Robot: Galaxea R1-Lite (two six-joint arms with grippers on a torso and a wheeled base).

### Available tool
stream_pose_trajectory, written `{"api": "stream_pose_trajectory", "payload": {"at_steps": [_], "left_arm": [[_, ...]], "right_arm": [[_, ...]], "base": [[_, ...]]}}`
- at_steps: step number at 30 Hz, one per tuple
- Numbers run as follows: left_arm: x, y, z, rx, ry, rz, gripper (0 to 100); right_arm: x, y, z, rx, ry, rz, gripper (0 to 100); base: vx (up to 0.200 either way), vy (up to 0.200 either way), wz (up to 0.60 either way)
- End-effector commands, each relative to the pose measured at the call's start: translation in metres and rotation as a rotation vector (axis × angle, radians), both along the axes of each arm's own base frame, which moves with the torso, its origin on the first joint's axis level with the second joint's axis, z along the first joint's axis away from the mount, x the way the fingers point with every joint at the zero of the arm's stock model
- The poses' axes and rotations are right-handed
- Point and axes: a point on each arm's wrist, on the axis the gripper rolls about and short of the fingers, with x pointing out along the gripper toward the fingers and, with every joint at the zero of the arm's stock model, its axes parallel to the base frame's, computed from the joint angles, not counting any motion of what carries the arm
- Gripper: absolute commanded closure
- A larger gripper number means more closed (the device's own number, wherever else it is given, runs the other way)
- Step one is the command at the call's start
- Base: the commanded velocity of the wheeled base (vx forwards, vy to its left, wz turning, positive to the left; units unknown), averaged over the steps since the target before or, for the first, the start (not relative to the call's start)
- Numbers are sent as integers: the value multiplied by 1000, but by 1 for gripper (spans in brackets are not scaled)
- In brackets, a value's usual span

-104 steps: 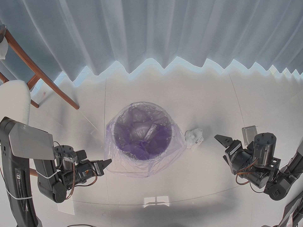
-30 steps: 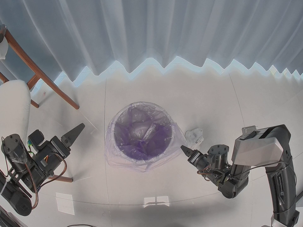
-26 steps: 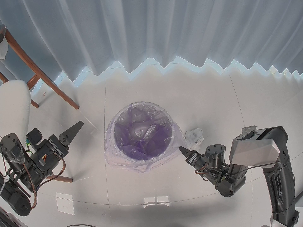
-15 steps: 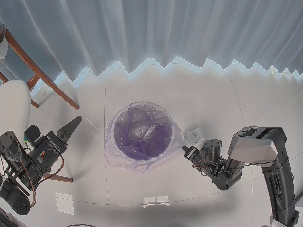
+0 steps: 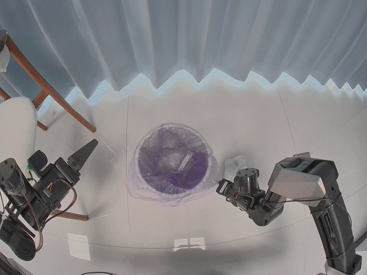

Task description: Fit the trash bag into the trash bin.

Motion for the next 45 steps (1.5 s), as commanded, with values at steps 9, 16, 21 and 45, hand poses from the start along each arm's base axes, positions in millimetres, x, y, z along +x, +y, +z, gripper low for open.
{"api": "stream_pose_trajectory", "payload": {"at_steps": [9, 16, 21, 45], "left_arm": [[-3, 1, 1, -4, -7, 4, 0], [-1, 0, 3, -3, -17, 0, 0], [1, -2, 5, -5, -24, -14, 0], [-11, -1, -7, 10, 35, -9, 0]], "right_arm": [[9, 4, -1, 2, -1, -4, 100], [4, 1, 20, 25, -21, -32, 0], [-32, -20, 72, 131, 4, -84, 0], [-107, 94, 128, 256, 491, -78, 0]], "base": [[0, 0, 0], [0, 0, 0], [0, 0, 0], [0, 0, 0]]}}
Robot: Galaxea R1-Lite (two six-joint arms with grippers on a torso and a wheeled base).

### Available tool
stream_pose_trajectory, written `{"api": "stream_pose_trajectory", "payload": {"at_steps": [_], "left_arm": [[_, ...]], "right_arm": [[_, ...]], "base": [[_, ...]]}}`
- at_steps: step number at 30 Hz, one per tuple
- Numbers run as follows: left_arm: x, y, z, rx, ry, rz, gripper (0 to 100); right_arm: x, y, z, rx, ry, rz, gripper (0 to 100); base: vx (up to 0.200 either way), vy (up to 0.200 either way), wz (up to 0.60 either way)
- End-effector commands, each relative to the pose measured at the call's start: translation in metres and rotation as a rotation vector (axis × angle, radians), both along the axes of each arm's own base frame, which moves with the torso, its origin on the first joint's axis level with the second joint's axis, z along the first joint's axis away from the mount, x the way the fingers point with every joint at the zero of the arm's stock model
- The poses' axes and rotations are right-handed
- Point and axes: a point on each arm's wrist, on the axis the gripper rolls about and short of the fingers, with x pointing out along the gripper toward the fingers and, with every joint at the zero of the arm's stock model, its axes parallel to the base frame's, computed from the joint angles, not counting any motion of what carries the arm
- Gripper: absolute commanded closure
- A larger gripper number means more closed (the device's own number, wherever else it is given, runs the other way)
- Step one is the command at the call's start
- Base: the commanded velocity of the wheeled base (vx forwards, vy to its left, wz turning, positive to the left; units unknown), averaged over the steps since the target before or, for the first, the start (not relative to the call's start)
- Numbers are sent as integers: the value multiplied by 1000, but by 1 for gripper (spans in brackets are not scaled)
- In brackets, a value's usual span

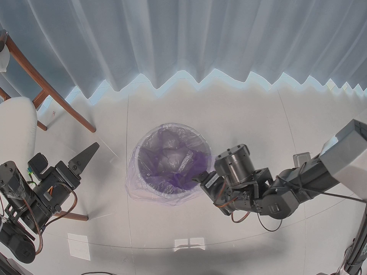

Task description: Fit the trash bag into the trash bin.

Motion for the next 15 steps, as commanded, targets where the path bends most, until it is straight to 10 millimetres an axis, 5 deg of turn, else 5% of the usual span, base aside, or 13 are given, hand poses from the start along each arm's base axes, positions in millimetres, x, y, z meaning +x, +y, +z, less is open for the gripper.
{"api": "stream_pose_trajectory", "payload": {"at_steps": [1, 7, 15], "left_arm": [[-6, 1, -6, 8, 31, 9, 0], [-6, 2, -7, 8, 35, 31, 0], [-8, -2, -7, 9, 38, 9, 0]], "right_arm": [[8, 40, -27, -19, 40, 26, 0], [22, 48, -43, -51, 50, 1, 0], [66, 58, -56, -68, 47, -71, 0]], "base": [[0, 0, 0], [0, 0, 0], [0, 0, 0]]}}
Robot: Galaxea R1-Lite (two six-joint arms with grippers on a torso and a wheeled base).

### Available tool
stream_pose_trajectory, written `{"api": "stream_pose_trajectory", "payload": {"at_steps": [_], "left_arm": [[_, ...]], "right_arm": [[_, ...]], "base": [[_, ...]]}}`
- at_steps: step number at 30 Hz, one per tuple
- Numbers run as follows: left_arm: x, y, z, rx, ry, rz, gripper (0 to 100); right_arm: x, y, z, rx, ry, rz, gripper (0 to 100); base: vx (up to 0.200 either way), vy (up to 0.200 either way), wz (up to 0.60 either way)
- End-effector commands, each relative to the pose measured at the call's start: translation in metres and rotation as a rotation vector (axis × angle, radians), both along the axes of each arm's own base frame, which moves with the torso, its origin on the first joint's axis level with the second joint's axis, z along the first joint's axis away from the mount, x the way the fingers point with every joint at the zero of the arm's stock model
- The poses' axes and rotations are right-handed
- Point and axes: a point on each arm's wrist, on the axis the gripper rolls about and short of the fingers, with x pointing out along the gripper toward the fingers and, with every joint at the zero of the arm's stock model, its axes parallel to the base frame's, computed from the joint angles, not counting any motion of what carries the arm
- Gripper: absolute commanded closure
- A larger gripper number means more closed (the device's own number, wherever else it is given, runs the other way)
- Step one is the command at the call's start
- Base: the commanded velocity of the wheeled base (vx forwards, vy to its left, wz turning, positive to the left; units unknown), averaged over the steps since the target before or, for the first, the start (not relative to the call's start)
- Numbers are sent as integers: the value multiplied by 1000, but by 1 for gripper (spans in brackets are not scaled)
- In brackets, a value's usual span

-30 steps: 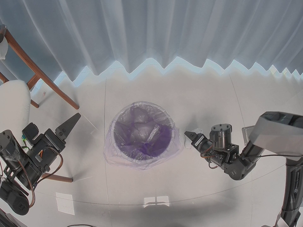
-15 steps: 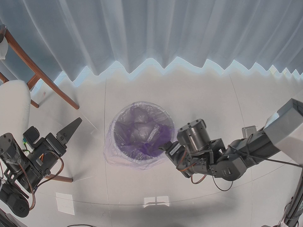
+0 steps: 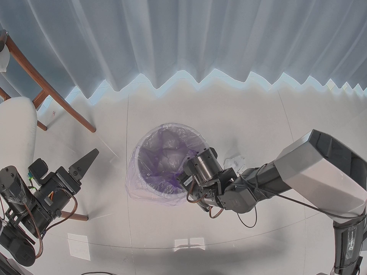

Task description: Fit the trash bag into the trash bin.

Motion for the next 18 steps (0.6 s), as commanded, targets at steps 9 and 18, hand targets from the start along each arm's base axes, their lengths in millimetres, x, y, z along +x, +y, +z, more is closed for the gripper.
{"api": "stream_pose_trajectory", "payload": {"at_steps": [9, 18], "left_arm": [[-2, -9, -1, -1, 5, -14, 0], [-4, -10, -1, -1, 4, -22, 0]], "right_arm": [[45, 10, -9, -31, 100, -111, 100], [32, -10, 12, -246, 106, 58, 100]], "base": [[0, 0, 0], [0, 0, 0]]}}
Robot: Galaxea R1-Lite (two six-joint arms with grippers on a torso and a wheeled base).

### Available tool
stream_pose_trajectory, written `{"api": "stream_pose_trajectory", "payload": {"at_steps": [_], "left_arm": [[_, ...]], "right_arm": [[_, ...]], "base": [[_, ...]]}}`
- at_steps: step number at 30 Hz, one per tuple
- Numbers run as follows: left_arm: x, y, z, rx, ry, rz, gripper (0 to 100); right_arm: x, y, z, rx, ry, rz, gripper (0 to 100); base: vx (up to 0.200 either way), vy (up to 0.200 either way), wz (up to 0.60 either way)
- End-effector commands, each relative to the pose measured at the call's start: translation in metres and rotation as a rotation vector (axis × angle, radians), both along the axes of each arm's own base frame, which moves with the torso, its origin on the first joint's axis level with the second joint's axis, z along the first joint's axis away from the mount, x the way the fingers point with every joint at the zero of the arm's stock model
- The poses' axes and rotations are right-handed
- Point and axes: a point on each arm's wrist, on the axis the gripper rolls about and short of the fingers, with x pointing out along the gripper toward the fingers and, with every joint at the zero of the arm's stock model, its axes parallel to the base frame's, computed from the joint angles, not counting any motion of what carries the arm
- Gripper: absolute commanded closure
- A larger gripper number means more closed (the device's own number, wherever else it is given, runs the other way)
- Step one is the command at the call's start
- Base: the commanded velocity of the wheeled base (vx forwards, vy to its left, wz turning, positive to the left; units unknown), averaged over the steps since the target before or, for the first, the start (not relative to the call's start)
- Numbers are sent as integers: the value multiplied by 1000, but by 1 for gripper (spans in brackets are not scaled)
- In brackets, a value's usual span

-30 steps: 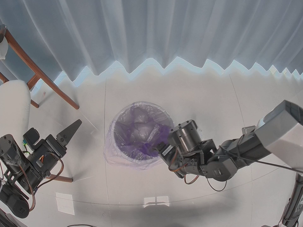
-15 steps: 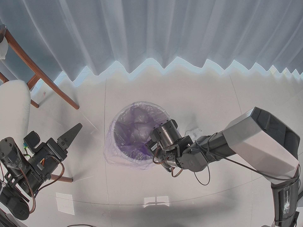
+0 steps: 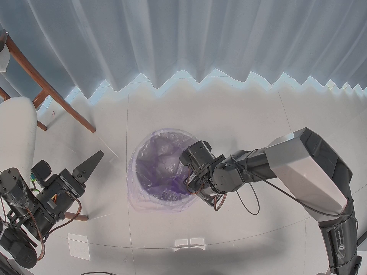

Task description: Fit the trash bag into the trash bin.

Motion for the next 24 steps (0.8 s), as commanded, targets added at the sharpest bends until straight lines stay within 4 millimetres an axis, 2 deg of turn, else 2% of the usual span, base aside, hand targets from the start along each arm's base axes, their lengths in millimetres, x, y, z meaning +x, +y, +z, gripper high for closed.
{"api": "stream_pose_trajectory", "payload": {"at_steps": [1, 3, 6, 7, 10, 15, 17, 18, 24], "left_arm": [[-1, -1, 0, 0, 2, -4, 0], [-1, -1, -1, 1, 5, -4, 0], [-2, -1, -2, 3, 9, -5, 0], [-2, -1, -2, 3, 9, -5, 0], [-2, -1, -2, 3, 9, -5, 0], [-2, -1, -2, 3, 9, -5, 0], [-2, -1, -2, 3, 9, -5, 0], [-2, 0, -2, 3, 9, -4, 0], [-1, -1, -2, 2, 8, -7, 0]], "right_arm": [[-5, -13, 22, -75, -35, 113, 100], [-7, -17, 25, -106, -43, 164, 100], [-9, -31, 32, -196, -84, 340, 100], [-9, -31, 32, -196, -84, 340, 100], [-3, -48, 44, -275, -202, 558, 100], [2, -76, 49, -321, -361, 897, 100], [2, -77, 49, -323, -364, 907, 100], [3, -95, 43, -358, -425, 1094, 100], [4, -132, 16, -458, -510, 1422, 100]], "base": [[0, 0, 0], [0, 0, 0], [0, 0, 0], [0, 0, 0], [0, 0, 0], [0, 0, 0], [0, 0, 0], [0, 0, 0], [0, 0, 0]]}}
